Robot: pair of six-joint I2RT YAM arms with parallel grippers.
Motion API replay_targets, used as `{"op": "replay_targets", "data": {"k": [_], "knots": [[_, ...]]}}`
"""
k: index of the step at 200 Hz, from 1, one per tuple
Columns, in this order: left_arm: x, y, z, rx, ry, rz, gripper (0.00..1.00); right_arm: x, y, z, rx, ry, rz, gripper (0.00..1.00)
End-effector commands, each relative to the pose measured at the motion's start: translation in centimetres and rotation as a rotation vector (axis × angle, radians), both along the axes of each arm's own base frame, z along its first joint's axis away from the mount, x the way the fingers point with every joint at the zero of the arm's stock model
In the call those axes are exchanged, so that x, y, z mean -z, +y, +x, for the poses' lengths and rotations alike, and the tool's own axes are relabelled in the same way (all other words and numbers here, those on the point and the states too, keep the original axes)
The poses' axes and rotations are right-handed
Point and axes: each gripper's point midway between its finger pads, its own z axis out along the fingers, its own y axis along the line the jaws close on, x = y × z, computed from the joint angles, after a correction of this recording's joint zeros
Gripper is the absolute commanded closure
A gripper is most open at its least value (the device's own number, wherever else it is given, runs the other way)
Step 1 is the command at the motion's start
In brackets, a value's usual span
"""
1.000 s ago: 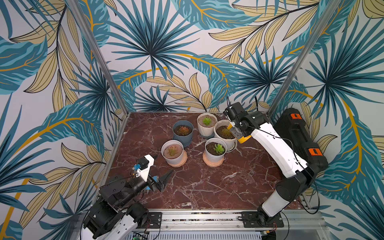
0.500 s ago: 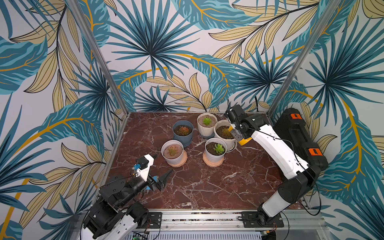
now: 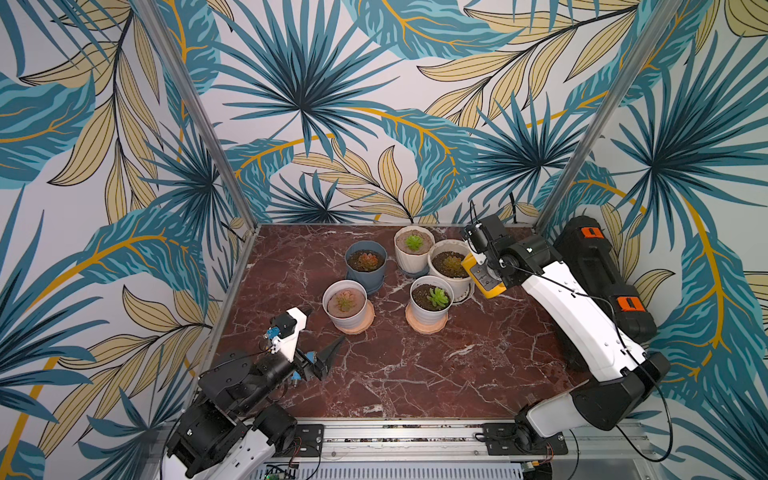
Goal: Water the succulent around the soil edge
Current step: Water the soil of the potted plant with water.
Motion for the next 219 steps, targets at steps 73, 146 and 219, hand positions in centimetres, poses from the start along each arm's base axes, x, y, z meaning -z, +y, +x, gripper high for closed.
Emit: {"op": "replay_targets", "data": {"k": [73,146,219], "knots": [[0.3,0.2,0.1,-0.011,-0.005,0.012,0.00,0.2,-0.4,-1.5,0.024,0.019,0.038,1.00],[0.3,0.3,0.1,-0.017,-0.006,0.012,0.00,-0.7,1.2,-3.4,-0.023,0.027,0.180,1.00],[0.4,0.3,0.2,-0.022,-0.003,0.014,0.00,-0.1,1.5,-3.9,-0.029,0.064,0.187,1.00]]}}
